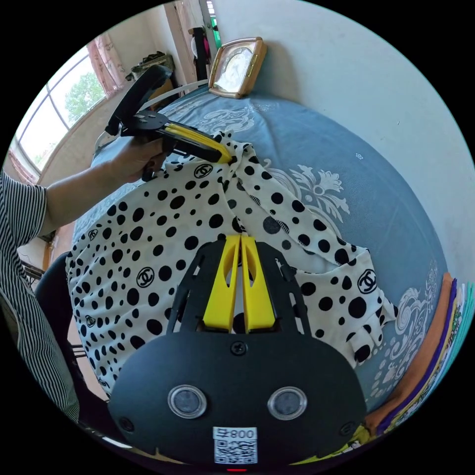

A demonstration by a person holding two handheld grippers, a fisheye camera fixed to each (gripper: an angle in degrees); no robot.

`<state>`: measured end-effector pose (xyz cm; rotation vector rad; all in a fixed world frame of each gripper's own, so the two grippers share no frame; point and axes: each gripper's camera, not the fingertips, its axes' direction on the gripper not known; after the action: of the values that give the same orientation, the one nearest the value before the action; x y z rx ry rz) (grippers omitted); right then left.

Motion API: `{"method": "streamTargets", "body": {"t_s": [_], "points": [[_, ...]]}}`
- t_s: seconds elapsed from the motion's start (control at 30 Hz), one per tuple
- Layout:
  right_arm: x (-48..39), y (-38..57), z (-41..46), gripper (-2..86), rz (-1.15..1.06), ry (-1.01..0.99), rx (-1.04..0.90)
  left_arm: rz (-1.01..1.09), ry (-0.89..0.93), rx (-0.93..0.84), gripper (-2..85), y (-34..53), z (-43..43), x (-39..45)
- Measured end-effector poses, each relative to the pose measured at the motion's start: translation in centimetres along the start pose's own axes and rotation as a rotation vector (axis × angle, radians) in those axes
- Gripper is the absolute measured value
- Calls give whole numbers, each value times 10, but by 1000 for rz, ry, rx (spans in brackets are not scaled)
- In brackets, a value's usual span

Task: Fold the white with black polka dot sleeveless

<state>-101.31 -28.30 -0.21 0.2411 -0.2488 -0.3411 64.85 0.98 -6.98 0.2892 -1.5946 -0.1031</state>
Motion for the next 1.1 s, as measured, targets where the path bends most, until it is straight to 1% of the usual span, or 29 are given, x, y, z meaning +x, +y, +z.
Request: {"method": "streamTargets", "body": {"t_s": [0.17,0.2,0.27,0.3,0.37,0.47,0.53,0.6,0.67,0.7,0.73,0.8,0.93,0.97,1.03,1.1], "points": [[-12,13,-51,2,-25,-41,46,50,46,72,2,23,-54,18],[-12,17,-62,1,-15,-38,57,58,50,66,2,25,-57,21],[-10,25,-75,2,5,-23,70,75,-1,-18,2,29,-53,25],[-6,28,-76,2,21,-20,48,81,1,-33,2,31,-53,25],[3,32,-75,2,63,-42,-9,49,10,-19,2,39,-74,18],[11,43,-114,2,79,-61,55,47,47,12,2,57,-108,20],[27,62,-149,1,148,14,101,64,47,29,2,71,-129,27],[43,78,-169,1,219,47,126,75,40,18,2,85,-141,33],[63,91,-173,1,279,38,83,87,19,-46,2,101,-137,35],[75,97,-169,1,308,16,39,81,22,-21,2,105,-144,33],[83,103,-182,1,332,-29,78,70,36,-38,2,109,-152,30],[91,106,-205,0,340,-50,94,56,49,-46,2,117,-165,26],[109,120,-256,1,389,31,175,66,21,-15,2,145,-202,27],[114,121,-258,1,397,31,170,62,9,-49,2,152,-202,26],[135,123,-255,1,437,4,99,49,25,-21,2,166,-213,20],[147,127,-269,1,452,-44,119,36,53,-24,2,177,-224,11]]}}
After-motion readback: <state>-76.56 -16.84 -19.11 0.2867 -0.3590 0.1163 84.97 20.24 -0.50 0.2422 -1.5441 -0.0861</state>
